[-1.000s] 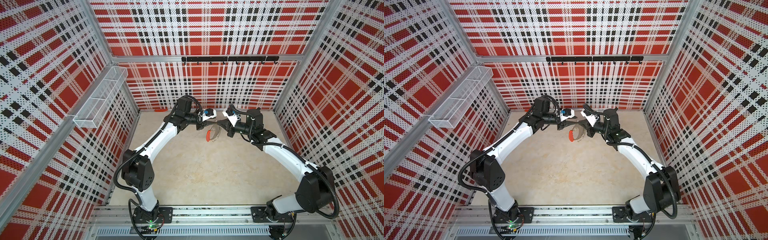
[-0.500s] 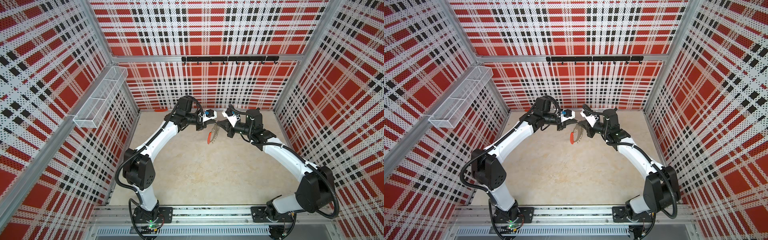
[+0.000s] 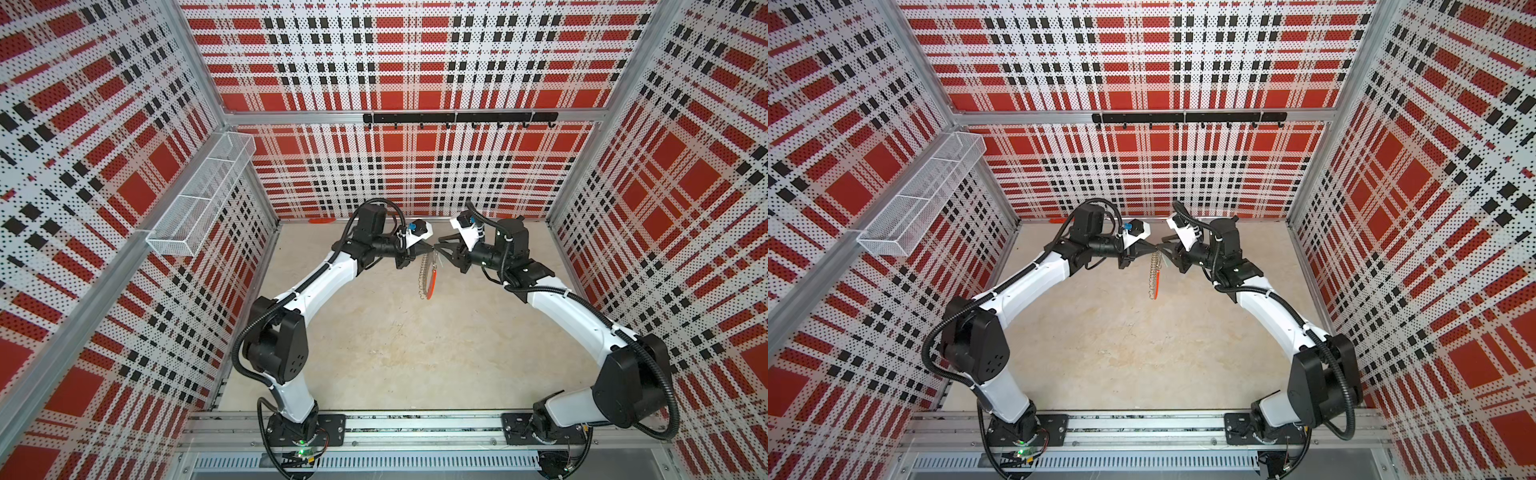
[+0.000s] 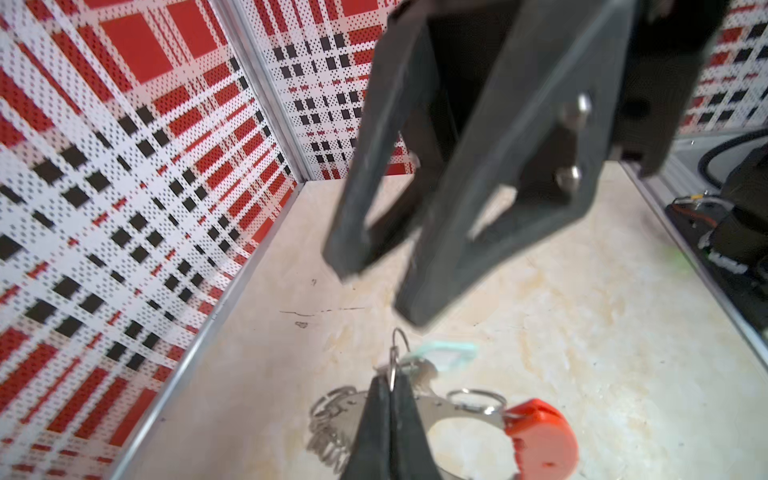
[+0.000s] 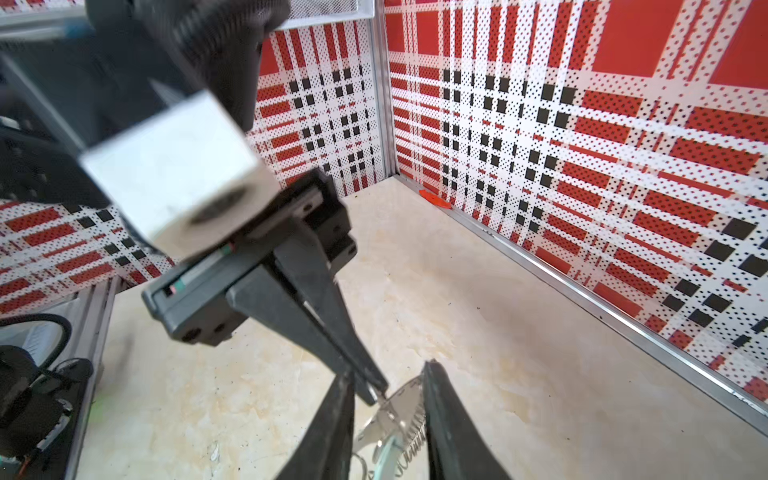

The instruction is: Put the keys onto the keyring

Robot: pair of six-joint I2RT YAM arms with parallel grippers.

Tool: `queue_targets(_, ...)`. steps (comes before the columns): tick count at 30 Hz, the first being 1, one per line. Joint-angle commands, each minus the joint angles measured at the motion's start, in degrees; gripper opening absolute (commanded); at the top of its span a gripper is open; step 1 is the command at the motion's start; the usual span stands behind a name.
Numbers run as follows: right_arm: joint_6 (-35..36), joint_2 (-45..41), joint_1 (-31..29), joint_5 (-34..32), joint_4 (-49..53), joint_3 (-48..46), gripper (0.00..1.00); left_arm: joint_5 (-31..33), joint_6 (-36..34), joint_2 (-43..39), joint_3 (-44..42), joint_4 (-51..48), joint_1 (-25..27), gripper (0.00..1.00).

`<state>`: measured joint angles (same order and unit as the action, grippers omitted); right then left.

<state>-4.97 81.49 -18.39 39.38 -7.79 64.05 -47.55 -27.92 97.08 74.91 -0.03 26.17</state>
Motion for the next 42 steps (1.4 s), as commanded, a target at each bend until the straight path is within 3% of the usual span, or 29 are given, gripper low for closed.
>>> queue_targets(1,-15.55,-1.1,3.53,9.43,-13.77,-2.61,0.4,-0.66,15.1,-5.95,-5.92,27.52,-0.34,0.0)
queue_targets(9,-33.95,3.52,3.82,18.69,-32.11,-3.79,0.43,-3.85,33.47,-6.31,-10.95,47.41,-1.56,0.0)
queue_targets(16,-32.39,4.49,0.82,19.29,-30.67,-1.94,0.43,-5.6,44.95,-3.69,-11.39,59.39,-1.62,0.0)
queue_targets(34,-33.41,4.98,0.37,19.75,-32.92,2.25,0.41,-5.57,46.9,-3.08,-11.37,60.22,-1.83,0.0)
queue_targets(42,-32.83,5.68,-0.15,20.06,-31.89,3.08,0.1,-5.35,46.7,-2.77,-10.93,59.72,-1.92,0.0)
